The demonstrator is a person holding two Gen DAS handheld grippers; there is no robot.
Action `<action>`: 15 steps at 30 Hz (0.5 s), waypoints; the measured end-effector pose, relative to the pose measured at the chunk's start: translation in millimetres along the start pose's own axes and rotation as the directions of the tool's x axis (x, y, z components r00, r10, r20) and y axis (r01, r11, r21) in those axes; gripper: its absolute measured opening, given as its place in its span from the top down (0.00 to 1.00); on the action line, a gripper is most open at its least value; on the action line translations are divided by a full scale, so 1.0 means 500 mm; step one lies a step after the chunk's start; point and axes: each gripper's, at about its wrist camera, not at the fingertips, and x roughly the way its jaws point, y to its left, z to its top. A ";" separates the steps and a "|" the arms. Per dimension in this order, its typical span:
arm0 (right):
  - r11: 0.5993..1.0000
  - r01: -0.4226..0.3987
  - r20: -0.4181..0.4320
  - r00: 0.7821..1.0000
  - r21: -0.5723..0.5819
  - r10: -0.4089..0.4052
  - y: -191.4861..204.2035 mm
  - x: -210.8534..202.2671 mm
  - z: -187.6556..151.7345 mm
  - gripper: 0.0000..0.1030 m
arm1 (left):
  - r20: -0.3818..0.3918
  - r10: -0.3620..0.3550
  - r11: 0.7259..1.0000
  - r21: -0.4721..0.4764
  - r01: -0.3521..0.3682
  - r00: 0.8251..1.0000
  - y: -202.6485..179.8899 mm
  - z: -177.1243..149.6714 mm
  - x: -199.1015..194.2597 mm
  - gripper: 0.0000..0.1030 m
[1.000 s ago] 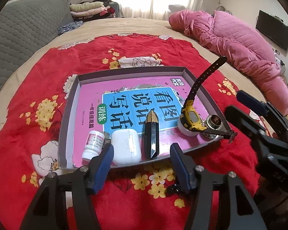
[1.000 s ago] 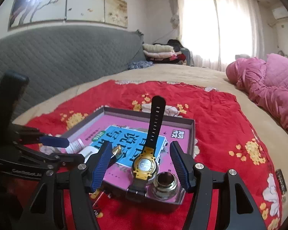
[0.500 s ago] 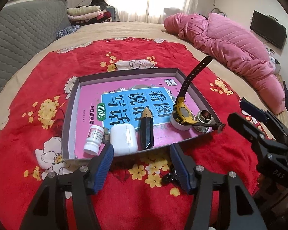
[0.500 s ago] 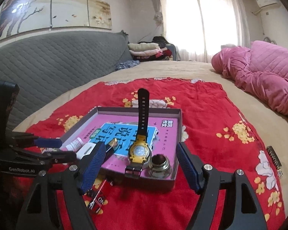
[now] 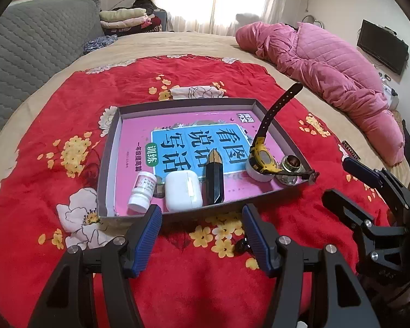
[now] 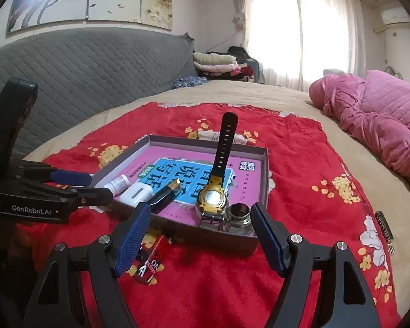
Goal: Organize rigid objects
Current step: 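Withdraw both tools from the box toward the red lighter and black clip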
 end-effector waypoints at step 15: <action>1.000 -0.019 -0.110 0.994 -0.009 0.018 0.030 0.017 -0.024 0.26 | -0.042 -0.001 1.000 0.020 0.001 0.999 -0.009 -0.023 -0.001 0.41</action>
